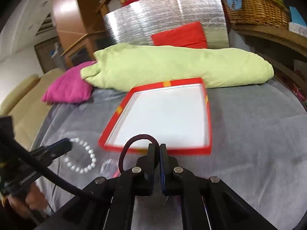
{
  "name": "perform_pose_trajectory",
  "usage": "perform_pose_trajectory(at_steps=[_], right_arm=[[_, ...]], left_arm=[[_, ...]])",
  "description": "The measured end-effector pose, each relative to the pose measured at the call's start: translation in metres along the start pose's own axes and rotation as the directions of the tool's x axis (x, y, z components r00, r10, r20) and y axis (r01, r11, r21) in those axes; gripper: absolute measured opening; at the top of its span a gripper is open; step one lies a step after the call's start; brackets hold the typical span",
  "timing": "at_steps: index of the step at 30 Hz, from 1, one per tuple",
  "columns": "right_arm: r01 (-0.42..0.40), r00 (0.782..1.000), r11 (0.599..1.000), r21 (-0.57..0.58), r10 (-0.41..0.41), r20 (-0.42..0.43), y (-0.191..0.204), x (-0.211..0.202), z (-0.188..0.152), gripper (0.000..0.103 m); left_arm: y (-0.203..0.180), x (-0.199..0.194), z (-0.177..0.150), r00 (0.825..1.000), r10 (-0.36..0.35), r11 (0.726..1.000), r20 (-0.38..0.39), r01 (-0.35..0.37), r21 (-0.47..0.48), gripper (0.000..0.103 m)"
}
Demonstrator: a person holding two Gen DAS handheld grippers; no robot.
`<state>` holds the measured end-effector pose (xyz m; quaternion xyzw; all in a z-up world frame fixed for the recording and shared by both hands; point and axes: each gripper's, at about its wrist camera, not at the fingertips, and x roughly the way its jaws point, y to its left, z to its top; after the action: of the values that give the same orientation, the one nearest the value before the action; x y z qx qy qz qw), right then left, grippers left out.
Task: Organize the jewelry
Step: 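Carry pearl bracelet into the red tray and open left tool while right carries band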
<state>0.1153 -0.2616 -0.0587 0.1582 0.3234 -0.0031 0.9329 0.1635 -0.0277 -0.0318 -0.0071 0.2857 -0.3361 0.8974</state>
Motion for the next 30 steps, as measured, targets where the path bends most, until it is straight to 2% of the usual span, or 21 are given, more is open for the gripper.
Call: perform_pose_trajectory(at_steps=[4,7,9,13,17,19,20,21,22,24,28,30], right_arm=[[-0.002,0.999,0.997,0.080,0.006,-0.046,-0.017,0.031,0.015,0.005],[0.029,0.996,0.996,0.086,-0.022,-0.081,-0.022,0.053,0.021,0.005],[0.035,0.995,0.996,0.085,-0.027,-0.096,-0.027,0.066,0.024,0.005],[0.036,0.990,0.994,0.105,-0.021,-0.136,-0.037,0.087,0.027,0.006],[0.032,0.991,0.994,0.108,-0.018,-0.130,-0.038,0.095,0.031,0.009],[0.025,0.991,0.995,0.102,-0.011,-0.135,-0.037,0.098,0.033,0.017],[0.030,0.991,0.995,0.099,-0.017,-0.133,-0.036,0.096,0.033,0.028],[0.032,0.992,0.995,0.099,-0.020,-0.126,-0.036,0.094,0.033,0.034],[0.034,0.993,0.995,0.099,-0.023,-0.115,-0.036,0.089,0.033,0.035],[0.035,0.996,0.995,0.095,-0.027,-0.087,-0.037,0.077,0.035,0.036],[0.090,0.995,0.991,0.099,-0.087,-0.039,-0.047,0.053,0.037,0.039],[0.110,0.994,0.985,0.133,-0.105,-0.040,-0.058,0.046,0.037,0.044]], left_arm=[[0.002,0.034,0.021,1.000,-0.008,1.000,0.013,0.008,-0.008,0.010],[0.009,0.065,0.026,0.999,-0.002,0.999,-0.032,0.001,-0.037,0.010],[0.016,0.088,0.027,0.997,0.025,0.999,-0.074,-0.028,-0.047,0.010],[0.029,0.110,0.021,0.989,0.065,0.994,-0.137,-0.076,-0.080,0.010],[0.036,0.118,0.016,0.983,0.078,0.989,-0.164,-0.097,-0.109,0.010],[0.037,0.115,0.016,0.984,0.074,0.989,-0.161,-0.093,-0.112,0.010],[0.036,0.113,0.016,0.985,0.070,0.990,-0.156,-0.088,-0.111,0.012],[0.036,0.111,0.016,0.986,0.069,0.990,-0.152,-0.087,-0.111,0.019],[0.037,0.107,0.016,0.987,0.067,0.990,-0.144,-0.084,-0.114,0.024],[0.035,0.102,0.018,0.989,0.076,0.989,-0.124,-0.091,-0.116,0.046],[0.043,0.084,0.021,0.991,0.111,0.983,-0.078,-0.121,-0.137,0.052],[0.051,0.080,0.020,0.988,0.134,0.975,-0.074,-0.144,-0.166,0.060]])
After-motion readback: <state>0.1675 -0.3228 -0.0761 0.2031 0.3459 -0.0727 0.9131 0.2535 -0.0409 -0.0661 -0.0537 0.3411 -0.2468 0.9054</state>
